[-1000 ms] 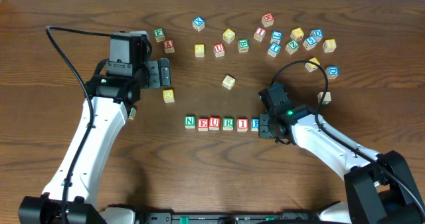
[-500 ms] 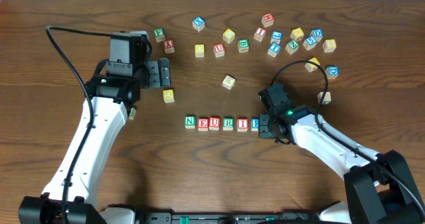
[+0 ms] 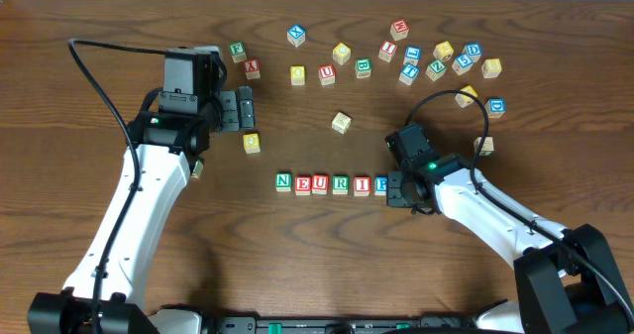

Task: Spell out NEURIPS
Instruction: 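Lower the yellow S block to the right of the P block, then open the right gripper and lift away from the S block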

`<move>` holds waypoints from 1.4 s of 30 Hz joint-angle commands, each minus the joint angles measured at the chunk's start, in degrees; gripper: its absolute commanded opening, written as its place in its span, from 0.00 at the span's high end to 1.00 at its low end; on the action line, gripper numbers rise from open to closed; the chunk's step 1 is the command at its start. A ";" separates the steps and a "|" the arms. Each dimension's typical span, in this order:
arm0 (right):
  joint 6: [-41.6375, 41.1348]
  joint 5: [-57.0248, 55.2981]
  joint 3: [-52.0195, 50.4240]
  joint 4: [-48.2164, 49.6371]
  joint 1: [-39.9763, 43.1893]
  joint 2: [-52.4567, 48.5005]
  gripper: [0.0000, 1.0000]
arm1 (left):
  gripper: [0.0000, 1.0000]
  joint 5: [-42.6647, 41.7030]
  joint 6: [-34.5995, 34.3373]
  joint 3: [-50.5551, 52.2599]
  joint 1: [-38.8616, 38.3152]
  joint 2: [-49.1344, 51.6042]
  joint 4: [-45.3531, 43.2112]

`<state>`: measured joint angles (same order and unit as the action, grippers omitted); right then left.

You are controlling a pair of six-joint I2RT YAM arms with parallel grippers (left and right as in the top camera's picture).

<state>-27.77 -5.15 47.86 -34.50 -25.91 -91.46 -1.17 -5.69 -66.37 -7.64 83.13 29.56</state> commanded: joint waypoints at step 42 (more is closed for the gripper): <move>-4.35 -13.90 4.04 -12.02 2.73 7.56 0.62 | 0.00 0.28 0.55 -1.38 0.24 -0.94 -0.02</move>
<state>-30.44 -17.85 51.59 -46.19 -23.51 -84.68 -1.17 -5.69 -66.37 -7.64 83.13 29.56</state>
